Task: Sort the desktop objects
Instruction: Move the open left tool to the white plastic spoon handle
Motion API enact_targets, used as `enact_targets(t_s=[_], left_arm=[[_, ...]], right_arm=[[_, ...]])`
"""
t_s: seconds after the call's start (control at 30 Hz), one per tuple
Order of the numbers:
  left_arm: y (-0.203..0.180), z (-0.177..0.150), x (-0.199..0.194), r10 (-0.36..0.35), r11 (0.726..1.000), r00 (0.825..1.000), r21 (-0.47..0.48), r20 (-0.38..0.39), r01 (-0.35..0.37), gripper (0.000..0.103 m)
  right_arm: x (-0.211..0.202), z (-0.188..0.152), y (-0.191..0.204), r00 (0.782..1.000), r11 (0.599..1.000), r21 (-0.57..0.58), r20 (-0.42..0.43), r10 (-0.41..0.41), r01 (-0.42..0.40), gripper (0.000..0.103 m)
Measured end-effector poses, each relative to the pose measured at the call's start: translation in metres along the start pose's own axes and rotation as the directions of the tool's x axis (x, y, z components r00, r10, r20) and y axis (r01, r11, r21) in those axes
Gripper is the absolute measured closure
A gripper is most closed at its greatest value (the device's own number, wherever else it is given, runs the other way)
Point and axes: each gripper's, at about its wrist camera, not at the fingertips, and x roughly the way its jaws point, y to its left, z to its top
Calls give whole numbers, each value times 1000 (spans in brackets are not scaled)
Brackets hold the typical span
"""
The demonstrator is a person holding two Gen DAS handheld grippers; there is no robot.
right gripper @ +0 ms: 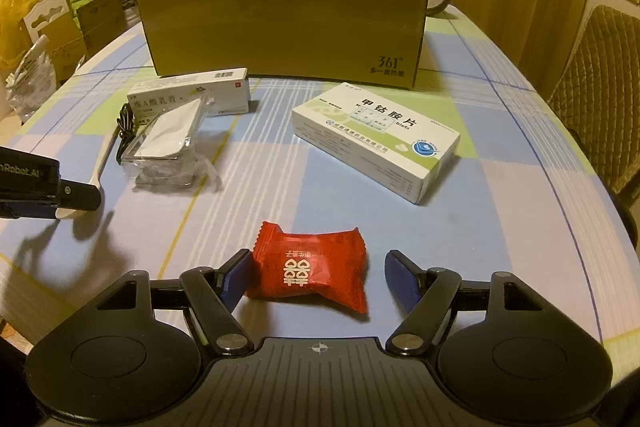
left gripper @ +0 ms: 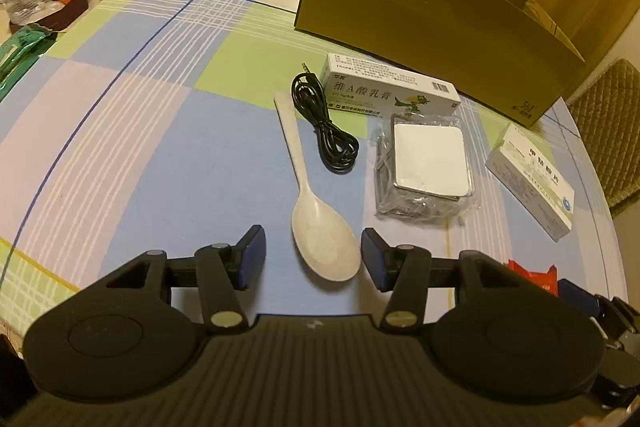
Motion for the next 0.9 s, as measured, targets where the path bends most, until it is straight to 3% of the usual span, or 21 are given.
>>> enact_targets(t_s=[0.1, 0.2, 0.9], left_arm=[[-8, -4, 1, 30, 999, 999, 29, 24, -31, 57], [-17, -8, 3, 57, 993, 997, 97, 46, -62, 73], [-17, -33, -17, 51, 972, 998, 228, 31, -57, 74]], right_arm=[[1, 0, -1, 1000, 1000, 4, 4, 0, 0, 33], [1, 0, -2, 1000, 1000, 9, 7, 2, -2, 33], [5, -1, 14, 999, 999, 10, 0, -40, 40, 33]])
